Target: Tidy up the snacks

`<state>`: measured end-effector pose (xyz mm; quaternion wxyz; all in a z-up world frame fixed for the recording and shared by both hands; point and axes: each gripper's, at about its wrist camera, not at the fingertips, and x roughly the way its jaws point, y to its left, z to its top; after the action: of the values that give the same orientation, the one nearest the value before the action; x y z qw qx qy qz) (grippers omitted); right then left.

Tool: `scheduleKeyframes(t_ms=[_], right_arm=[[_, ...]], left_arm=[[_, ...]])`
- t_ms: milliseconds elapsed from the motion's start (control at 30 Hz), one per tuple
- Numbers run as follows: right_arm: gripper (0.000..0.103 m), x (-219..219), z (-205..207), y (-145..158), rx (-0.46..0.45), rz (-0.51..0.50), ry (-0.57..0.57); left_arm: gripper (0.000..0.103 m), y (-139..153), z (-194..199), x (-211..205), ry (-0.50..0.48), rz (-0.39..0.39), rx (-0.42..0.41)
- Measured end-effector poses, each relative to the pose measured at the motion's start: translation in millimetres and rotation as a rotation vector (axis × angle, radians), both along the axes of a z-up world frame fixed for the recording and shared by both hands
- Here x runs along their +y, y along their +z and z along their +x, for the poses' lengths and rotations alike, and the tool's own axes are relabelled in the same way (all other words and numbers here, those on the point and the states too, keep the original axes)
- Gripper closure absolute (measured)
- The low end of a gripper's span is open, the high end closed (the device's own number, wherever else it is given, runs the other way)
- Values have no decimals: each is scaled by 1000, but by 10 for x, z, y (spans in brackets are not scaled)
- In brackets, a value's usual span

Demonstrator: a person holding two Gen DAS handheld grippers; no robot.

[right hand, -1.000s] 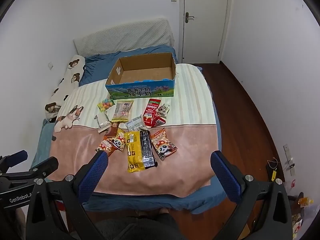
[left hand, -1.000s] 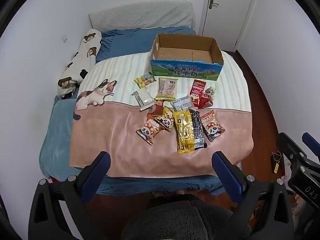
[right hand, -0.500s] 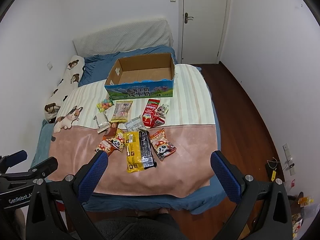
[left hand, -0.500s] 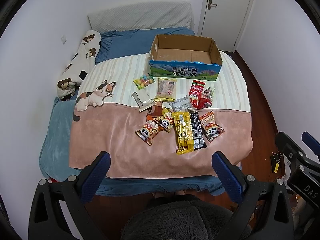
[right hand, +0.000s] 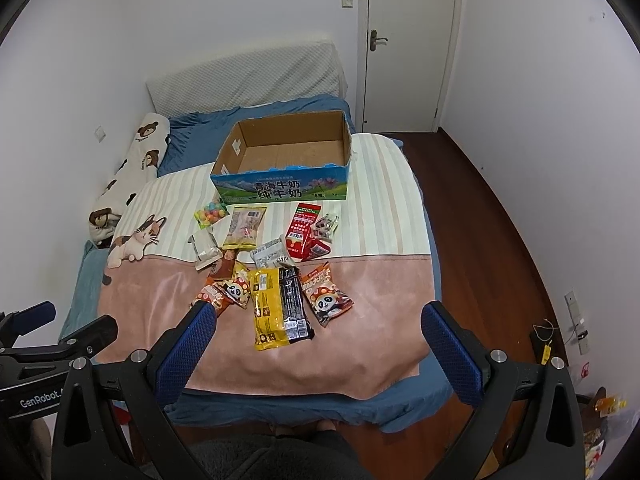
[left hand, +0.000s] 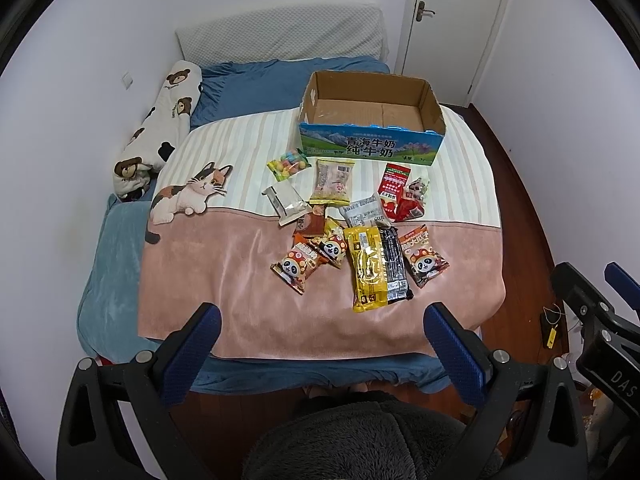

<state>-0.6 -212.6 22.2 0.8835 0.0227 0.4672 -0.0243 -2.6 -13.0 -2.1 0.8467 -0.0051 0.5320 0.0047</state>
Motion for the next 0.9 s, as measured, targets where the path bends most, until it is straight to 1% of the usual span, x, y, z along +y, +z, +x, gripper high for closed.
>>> scheduleKeyframes(t_ms=[900], right_arm=[[0,61,43,41,-4,0,2]], left_arm=[[0,46,68,88,1,-4,-2]])
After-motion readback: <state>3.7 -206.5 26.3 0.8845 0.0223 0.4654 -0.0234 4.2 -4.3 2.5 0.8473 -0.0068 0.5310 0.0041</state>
